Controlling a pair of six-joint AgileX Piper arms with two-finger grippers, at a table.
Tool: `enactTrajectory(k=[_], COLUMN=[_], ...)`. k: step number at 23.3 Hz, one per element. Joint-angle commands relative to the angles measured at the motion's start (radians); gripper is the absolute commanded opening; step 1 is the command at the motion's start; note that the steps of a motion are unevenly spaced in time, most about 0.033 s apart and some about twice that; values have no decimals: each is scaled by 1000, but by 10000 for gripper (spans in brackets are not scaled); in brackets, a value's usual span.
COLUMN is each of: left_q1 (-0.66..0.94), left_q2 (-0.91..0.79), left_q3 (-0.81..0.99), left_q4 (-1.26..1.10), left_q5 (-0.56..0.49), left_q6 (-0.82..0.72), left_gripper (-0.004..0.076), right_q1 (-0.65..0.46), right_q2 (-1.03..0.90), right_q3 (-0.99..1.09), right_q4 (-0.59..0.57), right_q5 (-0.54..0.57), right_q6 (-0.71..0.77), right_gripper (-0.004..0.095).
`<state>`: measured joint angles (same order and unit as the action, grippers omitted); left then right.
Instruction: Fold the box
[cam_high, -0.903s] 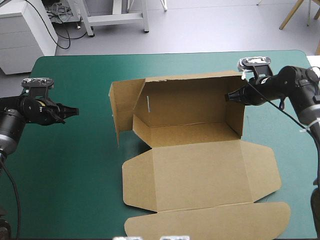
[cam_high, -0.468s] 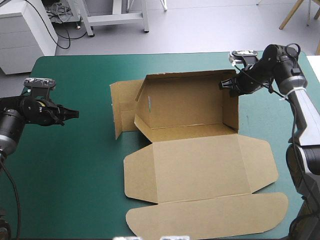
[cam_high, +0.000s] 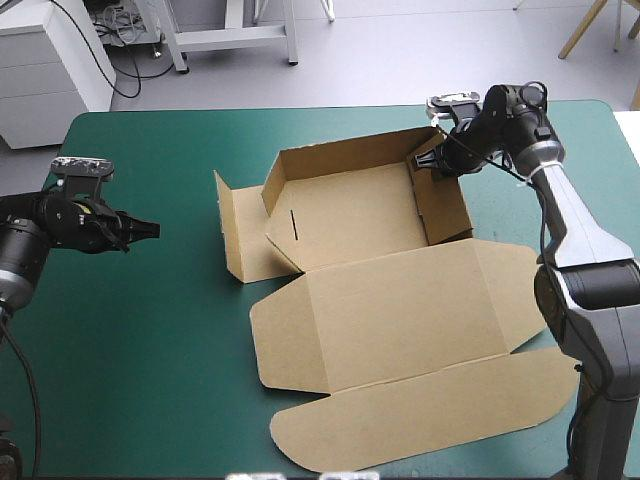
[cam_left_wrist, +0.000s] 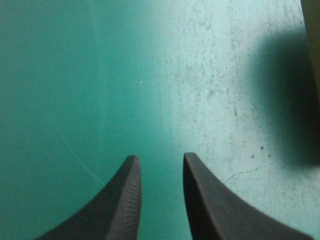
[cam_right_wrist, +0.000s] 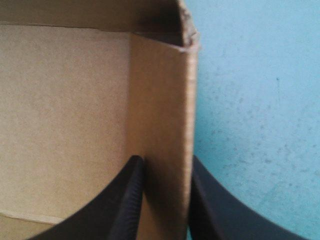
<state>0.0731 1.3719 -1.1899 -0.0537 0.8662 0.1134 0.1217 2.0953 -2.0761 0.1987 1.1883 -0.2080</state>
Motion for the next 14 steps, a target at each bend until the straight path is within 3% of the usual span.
enactTrajectory(k=[1,4,11,14], left_q1=[-1,-1,-1,-1], left_q2=[-38,-38,-38,-38], left_q3=[-25,-25,-25,-25], left_q4=[-17,-21,-21,-21], left_q5=[-34,-34,-43,-66], left_q6=[2,2,22,56], left_gripper=[204,204,204,205], right_q1=[0,0,0,31], right_q2=[-60,-60,-171,-251], right_q3=[-49,-84,-157,-157], right_q4=[16,18,3,-57], right_q5=[-19,2,15,15], right_q6=[-4,-4,2,-9], right_gripper=[503,588,591,590])
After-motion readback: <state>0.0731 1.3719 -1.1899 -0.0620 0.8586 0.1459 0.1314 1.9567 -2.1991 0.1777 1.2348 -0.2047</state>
